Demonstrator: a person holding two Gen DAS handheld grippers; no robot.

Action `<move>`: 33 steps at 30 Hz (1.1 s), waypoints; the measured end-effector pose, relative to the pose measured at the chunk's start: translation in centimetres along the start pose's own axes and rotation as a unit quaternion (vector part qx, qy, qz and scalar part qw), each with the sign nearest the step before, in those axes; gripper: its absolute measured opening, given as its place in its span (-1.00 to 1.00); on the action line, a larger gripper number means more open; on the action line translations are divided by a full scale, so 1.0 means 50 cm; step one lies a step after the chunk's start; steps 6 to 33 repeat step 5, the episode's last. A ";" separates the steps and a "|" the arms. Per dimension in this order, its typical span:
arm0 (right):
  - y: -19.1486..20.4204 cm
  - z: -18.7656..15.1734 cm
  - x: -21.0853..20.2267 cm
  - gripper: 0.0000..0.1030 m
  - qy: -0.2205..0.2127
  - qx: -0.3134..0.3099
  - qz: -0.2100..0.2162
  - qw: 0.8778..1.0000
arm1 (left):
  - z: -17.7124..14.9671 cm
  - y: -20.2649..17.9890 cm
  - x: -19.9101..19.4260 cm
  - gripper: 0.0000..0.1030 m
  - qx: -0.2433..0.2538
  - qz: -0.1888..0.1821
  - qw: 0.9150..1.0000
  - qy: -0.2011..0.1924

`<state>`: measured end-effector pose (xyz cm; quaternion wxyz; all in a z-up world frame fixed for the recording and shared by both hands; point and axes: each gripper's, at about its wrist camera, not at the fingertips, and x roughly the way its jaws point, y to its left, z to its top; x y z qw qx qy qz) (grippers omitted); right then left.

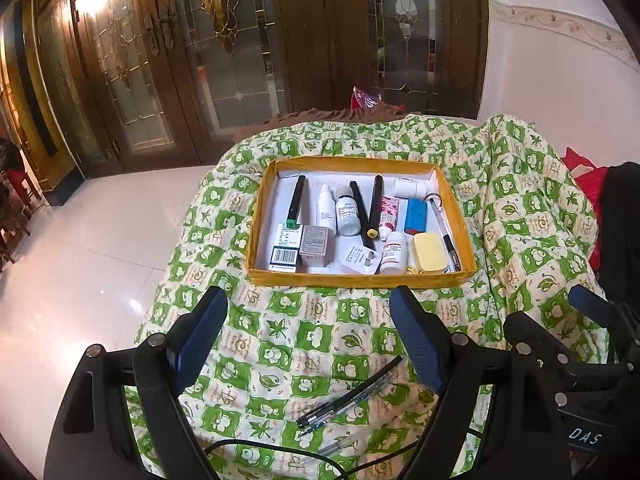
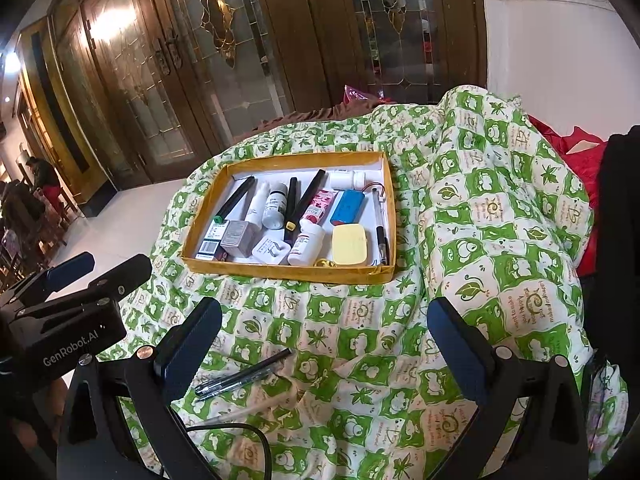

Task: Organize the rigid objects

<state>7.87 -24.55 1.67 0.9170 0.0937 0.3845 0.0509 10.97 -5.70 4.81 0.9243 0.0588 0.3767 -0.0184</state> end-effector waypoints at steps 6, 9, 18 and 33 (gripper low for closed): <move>-0.001 -0.002 0.002 0.96 0.003 -0.001 -0.002 1.000 | -0.006 -0.004 0.001 0.62 0.006 -0.003 1.000 0.000; -0.001 -0.002 0.002 0.96 0.003 -0.001 -0.002 1.000 | -0.006 -0.004 0.001 0.62 0.006 -0.003 1.000 0.000; -0.001 -0.002 0.002 0.96 0.003 -0.001 -0.002 1.000 | -0.006 -0.004 0.001 0.62 0.006 -0.003 1.000 0.000; -0.001 -0.002 0.002 0.96 0.003 -0.001 -0.002 1.000 | -0.006 -0.004 0.001 0.62 0.006 -0.003 1.000 0.000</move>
